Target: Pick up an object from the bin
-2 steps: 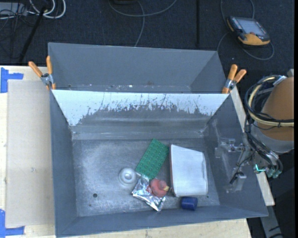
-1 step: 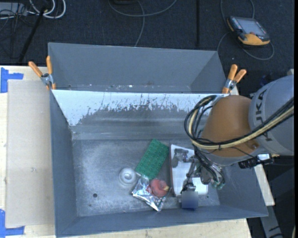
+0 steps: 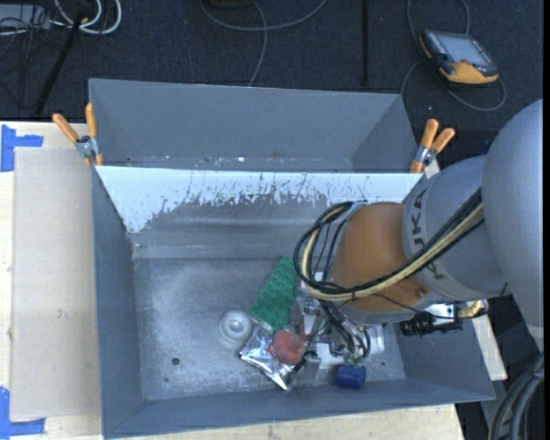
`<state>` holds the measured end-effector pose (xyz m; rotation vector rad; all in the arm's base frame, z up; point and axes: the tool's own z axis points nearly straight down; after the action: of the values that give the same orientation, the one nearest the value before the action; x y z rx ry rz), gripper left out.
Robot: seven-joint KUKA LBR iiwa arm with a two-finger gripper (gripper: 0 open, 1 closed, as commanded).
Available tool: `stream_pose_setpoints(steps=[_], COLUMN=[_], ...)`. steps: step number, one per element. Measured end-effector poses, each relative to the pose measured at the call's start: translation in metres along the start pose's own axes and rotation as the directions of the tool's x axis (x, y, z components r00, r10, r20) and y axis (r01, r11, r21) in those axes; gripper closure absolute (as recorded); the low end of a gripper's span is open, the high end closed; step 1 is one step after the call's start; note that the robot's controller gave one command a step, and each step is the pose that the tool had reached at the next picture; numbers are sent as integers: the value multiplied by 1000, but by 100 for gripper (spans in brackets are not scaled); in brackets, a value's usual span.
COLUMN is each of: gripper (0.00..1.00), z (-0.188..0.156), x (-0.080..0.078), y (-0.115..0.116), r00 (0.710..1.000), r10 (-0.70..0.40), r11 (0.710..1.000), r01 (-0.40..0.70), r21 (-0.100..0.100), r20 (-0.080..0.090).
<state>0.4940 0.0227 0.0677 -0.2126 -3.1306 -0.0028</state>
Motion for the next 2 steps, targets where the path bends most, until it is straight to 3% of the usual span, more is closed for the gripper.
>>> stream_pose_setpoints(steps=[1, 2], gripper=[0, 100], z=[-3, -2], x=[19, 22], y=[14, 14], r00=[997, 996], r10=[-82, -86], r11=[997, 996], r01=[82, 86], r21=[2, 3], r20=[14, 4])
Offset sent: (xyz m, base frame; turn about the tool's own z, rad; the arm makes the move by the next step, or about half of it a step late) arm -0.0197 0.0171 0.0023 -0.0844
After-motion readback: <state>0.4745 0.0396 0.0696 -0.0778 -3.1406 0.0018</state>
